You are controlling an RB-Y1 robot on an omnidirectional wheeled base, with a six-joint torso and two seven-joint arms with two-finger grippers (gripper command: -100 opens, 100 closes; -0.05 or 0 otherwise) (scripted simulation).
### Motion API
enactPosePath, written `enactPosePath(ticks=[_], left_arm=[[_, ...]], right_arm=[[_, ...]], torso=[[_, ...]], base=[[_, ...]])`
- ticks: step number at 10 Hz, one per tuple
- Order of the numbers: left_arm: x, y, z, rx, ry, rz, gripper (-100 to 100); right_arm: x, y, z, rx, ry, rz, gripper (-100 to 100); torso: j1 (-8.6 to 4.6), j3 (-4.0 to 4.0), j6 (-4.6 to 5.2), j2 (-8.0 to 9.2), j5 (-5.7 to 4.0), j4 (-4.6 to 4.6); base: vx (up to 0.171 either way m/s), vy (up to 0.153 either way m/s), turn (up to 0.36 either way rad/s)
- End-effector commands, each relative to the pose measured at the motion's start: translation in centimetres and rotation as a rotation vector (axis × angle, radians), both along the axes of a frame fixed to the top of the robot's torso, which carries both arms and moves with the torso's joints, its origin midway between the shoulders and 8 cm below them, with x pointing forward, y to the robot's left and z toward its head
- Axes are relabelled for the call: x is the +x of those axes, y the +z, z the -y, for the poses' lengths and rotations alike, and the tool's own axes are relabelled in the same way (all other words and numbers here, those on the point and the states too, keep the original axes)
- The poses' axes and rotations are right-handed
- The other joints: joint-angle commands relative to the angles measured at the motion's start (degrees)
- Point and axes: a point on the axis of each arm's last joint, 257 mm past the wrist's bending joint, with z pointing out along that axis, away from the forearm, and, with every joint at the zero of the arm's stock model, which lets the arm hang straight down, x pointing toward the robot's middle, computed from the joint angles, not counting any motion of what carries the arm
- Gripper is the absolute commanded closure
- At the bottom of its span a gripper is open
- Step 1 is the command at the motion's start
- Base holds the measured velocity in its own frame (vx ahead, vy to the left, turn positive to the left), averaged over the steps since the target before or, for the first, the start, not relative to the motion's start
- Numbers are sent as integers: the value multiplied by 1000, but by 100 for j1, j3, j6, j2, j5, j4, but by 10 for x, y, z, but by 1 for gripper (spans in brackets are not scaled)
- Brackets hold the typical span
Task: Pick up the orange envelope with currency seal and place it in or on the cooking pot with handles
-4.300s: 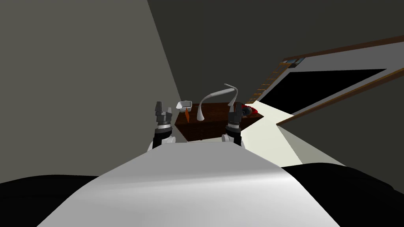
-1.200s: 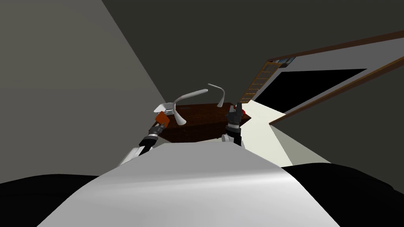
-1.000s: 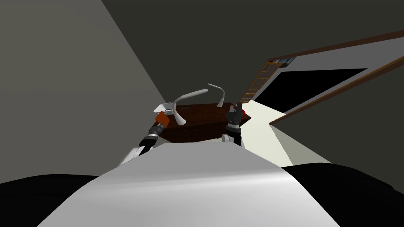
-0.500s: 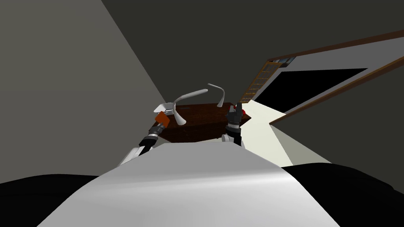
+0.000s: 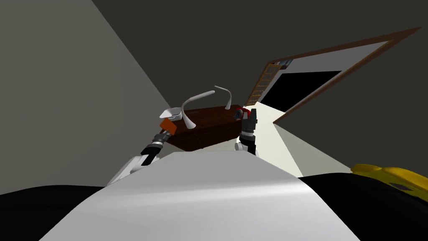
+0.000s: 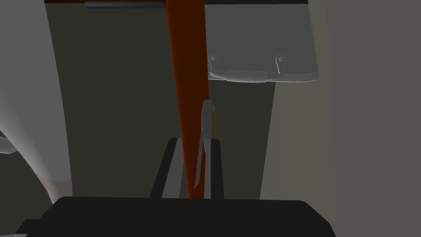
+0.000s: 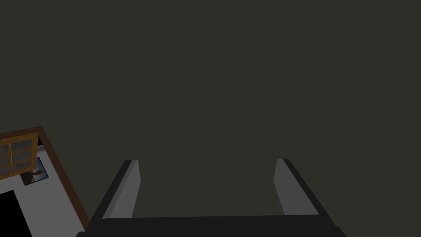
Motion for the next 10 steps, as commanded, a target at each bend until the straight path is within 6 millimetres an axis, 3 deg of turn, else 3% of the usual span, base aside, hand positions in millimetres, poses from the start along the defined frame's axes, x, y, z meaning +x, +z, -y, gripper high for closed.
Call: enactPosePath(ticks=[1, 6, 10], left_arm=[[2, 4, -8, 23, -6, -5, 100], [6, 20, -34, 91, -14, -22, 100], [4, 40, -85, 139, 53, -35, 100]], right_arm=[[0, 0, 0, 0, 0, 0, 0], [0, 0, 0, 0, 0, 0, 0], [0, 0, 0, 0, 0, 0, 0]], torso=[[0, 0, 0, 0, 0, 0], [-11, -9, 6, -16, -11, -2], [-14, -11, 15, -25, -22, 0]], base=[[-220, 38, -134], [-215, 33, -169], [-202, 38, -304]])
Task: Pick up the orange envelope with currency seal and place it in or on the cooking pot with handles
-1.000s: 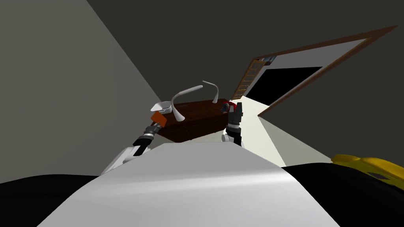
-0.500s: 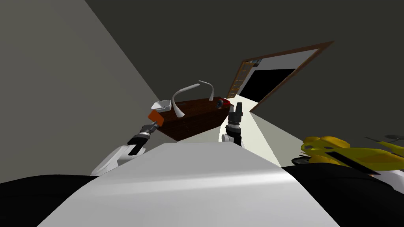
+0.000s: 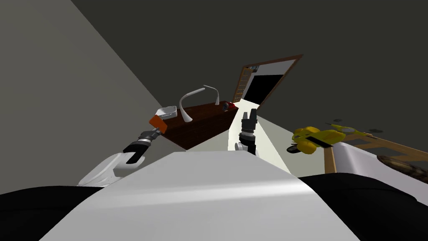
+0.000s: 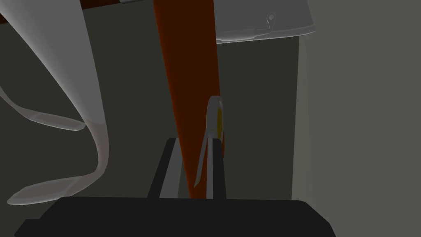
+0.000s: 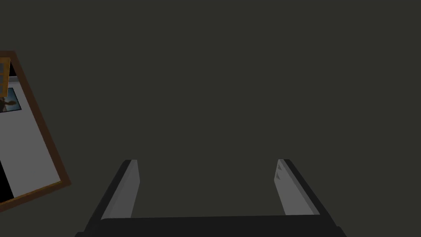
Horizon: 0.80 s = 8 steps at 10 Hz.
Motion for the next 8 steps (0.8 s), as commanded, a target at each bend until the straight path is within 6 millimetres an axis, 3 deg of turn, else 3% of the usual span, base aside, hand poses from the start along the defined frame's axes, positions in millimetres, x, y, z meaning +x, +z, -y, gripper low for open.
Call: enactPosePath(ticks=[1, 5, 6, 8], left_arm=[[-4, 8, -27, 9, 61, 4, 100], [-20, 20, -77, -5, 191, 23, 100], [-20, 20, -77, -5, 191, 23, 100], [-32, 25, -102, -20, 266, 38, 100]], right_arm=[[0, 0, 0, 0, 0, 0, 0], [0, 0, 0, 0, 0, 0, 0], [0, 0, 0, 0, 0, 0, 0], [0, 0, 0, 0, 0, 0, 0]], torso=[[0, 0, 0, 0, 0, 0], [20, -57, 6, -100, 1, -20], [23, -61, 9, -107, 0, -21], [9, -58, 8, -102, -1, -20]], base=[[-76, 66, -337], [51, 75, -215], [54, 76, -84], [73, 68, -163]])
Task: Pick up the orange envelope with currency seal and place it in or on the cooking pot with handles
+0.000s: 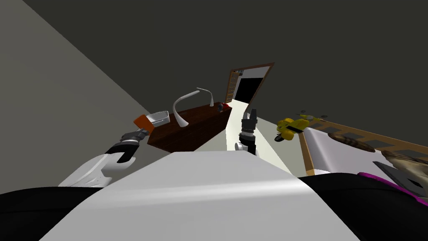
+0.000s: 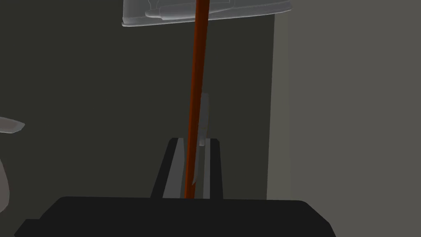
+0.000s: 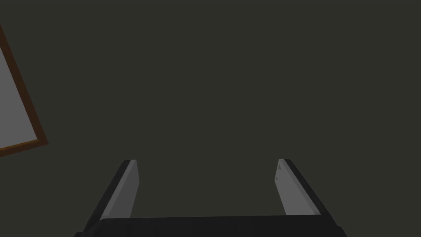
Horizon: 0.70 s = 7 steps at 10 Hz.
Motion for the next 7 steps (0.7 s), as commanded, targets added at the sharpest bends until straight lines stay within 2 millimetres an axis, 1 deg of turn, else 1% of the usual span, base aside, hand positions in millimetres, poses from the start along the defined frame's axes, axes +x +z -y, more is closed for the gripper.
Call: enactPosePath(ticks=[1, 3, 5, 7], left_arm=[[-11, 4, -21, -15, 64, 16, 100], [-26, 7, -45, -33, 140, 34, 100], [-42, 9, -66, -52, 215, 54, 100], [-58, 11, -85, -69, 282, 74, 100]], right_arm=[[0, 0, 0, 0, 0, 0, 0], [0, 0, 0, 0, 0, 0, 0], [0, 0, 0, 0, 0, 0, 0], [0, 0, 0, 0, 0, 0, 0]], torso=[[0, 0, 0, 0, 0, 0], [19, -13, 15, -24, 4, -2], [91, -61, 68, -115, -2, -6], [208, -122, 124, -225, 7, -18]], base=[[106, 93, -187], [113, 90, -167], [144, 98, -183], [123, 86, -182]])
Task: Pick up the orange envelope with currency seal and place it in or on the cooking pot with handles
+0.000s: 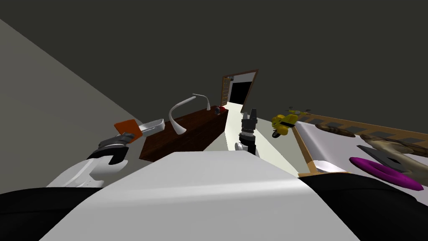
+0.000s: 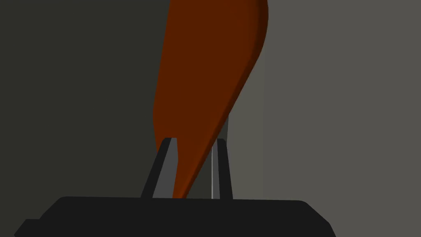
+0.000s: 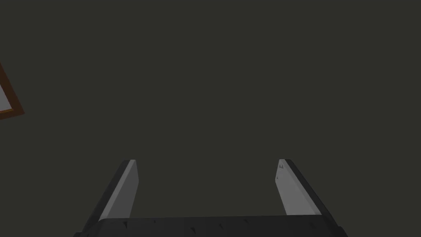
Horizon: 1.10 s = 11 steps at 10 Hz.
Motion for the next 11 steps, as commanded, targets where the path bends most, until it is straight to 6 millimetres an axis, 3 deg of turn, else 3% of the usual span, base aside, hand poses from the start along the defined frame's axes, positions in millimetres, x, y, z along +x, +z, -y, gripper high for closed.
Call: enactPosePath(ticks=[1, 4, 5, 6, 10, 11], left_arm=[[-11, 5, -16, -10, 54, 23, 100], [-32, 9, -38, -32, 140, 55, 100], [-31, 4, -33, -29, 123, 39, 100], [-32, 4, -34, -29, 128, 41, -100], [-32, 5, -34, -28, 127, 40, -100], [-32, 5, -34, -28, 127, 40, 0]], right_arm=[[0, 0, 0, 0, 0, 0, 0], [0, 0, 0, 0, 0, 0, 0], [0, 0, 0, 0, 0, 0, 0], [0, 0, 0, 0, 0, 0, 0], [0, 0, 0, 0, 0, 0, 0], [0, 0, 0, 0, 0, 0, 0]], torso=[[0, 0, 0, 0, 0, 0], [129, -50, 61, -94, 12, -4], [159, -70, 85, -130, 15, -8], [154, -74, 82, -136, 18, -10], [136, -67, 81, -124, 13, -7], [136, -67, 81, -124, 13, -7]], base=[[127, 96, -135], [95, 83, -170], [41, 43, -46], [3, 8, 1], [0, 0, 0], [0, 0, 0]])
